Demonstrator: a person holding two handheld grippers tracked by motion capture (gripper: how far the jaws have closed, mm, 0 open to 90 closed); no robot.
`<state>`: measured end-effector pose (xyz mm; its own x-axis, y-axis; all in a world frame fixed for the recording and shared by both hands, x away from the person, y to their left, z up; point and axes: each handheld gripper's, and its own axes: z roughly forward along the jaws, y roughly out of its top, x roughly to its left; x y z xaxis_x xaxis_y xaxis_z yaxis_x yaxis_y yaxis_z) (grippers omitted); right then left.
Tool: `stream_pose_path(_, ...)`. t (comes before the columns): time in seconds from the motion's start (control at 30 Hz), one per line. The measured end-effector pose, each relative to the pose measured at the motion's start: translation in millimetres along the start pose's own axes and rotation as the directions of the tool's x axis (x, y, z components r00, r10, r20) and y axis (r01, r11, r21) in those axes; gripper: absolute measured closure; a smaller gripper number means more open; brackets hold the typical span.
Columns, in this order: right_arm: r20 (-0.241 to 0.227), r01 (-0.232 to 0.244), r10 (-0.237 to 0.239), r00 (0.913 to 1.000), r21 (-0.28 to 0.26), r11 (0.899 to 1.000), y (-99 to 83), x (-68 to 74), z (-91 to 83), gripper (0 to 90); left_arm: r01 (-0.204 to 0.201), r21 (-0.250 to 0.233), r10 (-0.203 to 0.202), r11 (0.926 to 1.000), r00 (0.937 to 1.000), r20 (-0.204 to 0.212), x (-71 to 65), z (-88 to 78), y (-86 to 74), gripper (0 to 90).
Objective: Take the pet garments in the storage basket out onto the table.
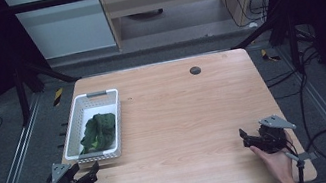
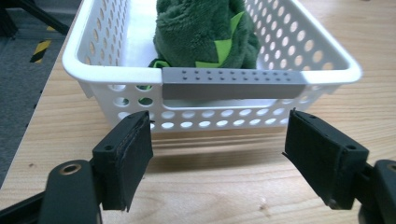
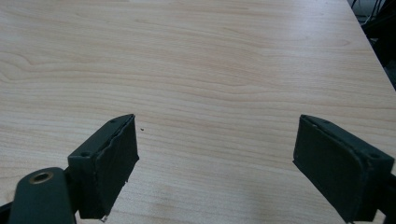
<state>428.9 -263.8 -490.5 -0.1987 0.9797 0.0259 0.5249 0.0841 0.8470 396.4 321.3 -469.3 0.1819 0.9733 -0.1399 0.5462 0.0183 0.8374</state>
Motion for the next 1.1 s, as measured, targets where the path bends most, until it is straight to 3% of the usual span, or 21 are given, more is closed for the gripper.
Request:
stream_pose_path(0.47,-0.004,0.015,-0.015,0.9999,0.011,1.000,-4.5,3.4,-3.4,12.7,-0.006,-0.021,0.005,0.9998,0.9998,-0.019,3.8,-12.8,9.3,24.2)
stream_pose_path(1.1,-0.022,0.021,-0.021,0.9995,-0.028,0.999,-1.4,7.8,-8.0,13.1,-0.014,-0.036,0.015,0.9993,0.9996,0.025,0.3,-24.0,30.0,23.3)
